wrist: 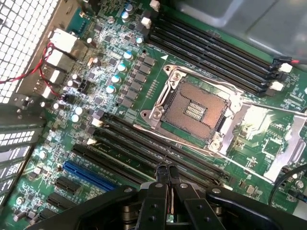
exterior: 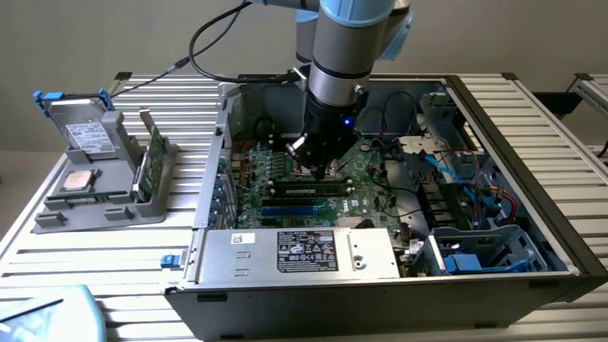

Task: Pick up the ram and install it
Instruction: 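Press down the ram until it locks into place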

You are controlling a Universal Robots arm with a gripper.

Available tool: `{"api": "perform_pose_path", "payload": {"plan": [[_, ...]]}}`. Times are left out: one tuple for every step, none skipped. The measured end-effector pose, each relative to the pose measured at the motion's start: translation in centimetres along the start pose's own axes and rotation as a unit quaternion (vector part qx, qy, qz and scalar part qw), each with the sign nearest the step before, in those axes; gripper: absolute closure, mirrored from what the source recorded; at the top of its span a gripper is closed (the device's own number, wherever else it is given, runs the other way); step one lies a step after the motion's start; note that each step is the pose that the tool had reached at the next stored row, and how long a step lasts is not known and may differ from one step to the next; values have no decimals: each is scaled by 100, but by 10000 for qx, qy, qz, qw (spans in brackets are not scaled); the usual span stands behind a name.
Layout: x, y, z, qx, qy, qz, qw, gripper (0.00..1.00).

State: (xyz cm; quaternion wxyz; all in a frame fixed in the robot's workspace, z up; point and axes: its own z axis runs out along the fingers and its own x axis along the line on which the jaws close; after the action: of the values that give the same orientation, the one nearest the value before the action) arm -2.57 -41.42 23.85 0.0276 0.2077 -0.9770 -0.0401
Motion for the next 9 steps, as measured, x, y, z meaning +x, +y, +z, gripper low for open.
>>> {"api": "perform_pose_path", "payload": {"plan": [[0,0,0,-2,-5,59,10000,89],[0,0,0,-4,-8,103,9999,89],[0,0,0,-6,-8,136,9999,89],[1,0,-1,-9,-7,168,9999,89],[1,1,-1,-12,-6,200,9998,89],[2,1,-1,-15,-5,236,9997,89],[2,1,0,-19,-3,269,9996,89],[2,1,0,-22,-1,298,9996,89],[2,1,0,-27,5,327,9995,89]]}}
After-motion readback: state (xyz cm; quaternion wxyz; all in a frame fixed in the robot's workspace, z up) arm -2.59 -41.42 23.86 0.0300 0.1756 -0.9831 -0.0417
